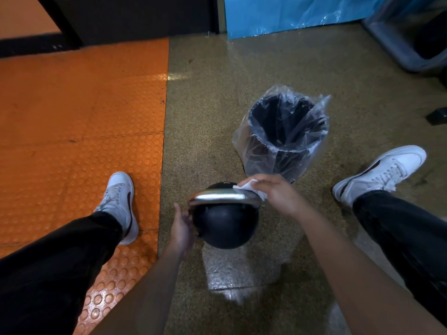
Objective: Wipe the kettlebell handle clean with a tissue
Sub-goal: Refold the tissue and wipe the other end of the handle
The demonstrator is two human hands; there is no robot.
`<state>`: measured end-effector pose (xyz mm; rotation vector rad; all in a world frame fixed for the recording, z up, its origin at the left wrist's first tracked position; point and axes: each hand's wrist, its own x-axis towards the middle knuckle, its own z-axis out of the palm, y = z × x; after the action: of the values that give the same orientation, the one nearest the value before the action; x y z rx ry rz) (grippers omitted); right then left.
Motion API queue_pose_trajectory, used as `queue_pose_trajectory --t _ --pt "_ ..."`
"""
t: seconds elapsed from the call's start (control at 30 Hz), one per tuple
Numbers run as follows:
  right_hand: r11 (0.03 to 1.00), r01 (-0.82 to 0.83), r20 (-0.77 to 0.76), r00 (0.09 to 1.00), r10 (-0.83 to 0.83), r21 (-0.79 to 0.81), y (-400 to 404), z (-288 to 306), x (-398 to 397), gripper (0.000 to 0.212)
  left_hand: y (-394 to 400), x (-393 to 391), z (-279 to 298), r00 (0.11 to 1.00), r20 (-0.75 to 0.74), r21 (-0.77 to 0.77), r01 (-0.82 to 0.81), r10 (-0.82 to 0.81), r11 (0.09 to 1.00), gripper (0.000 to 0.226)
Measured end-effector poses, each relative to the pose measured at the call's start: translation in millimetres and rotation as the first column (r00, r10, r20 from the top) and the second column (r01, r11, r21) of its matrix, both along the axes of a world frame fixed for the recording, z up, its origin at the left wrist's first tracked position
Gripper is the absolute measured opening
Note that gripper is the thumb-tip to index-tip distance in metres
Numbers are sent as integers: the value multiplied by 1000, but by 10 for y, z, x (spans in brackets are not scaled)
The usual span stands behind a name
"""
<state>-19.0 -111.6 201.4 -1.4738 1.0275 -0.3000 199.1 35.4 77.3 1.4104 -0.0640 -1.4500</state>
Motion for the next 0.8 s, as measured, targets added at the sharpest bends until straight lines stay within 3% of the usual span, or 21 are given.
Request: queue_pose_trajectory --t 0.1,0.2,0.37,0.57,0.7,0.8 --pt "996 92 -120 989 -91 3 52 -161 -164 30 22 9 -27 1000 10 -6 20 -20 1000 72" --pt "997 78 -196 978 -72 20 44 -290 -86 27 20 31 -52 1000 -1 -4 12 -12 1000 76" --pt "1000 14 29 999 -15 19 -14 12 6 29 -8 1 -19 1000 -5 2 -1 1 1000 69" --pt "995 95 -219 972 -90 10 69 -256 -187 27 24 -8 12 1000 24 -3 19 -19 1000 75" --pt "1000 -1 -92 996 0 -14 15 -83 86 29 1 -25 26 1000 12 3 -8 8 1000 72" --pt "999 43 38 998 -42 -4 44 21 39 28 -10 -15 13 1000 13 1 -20 20 1000 71"
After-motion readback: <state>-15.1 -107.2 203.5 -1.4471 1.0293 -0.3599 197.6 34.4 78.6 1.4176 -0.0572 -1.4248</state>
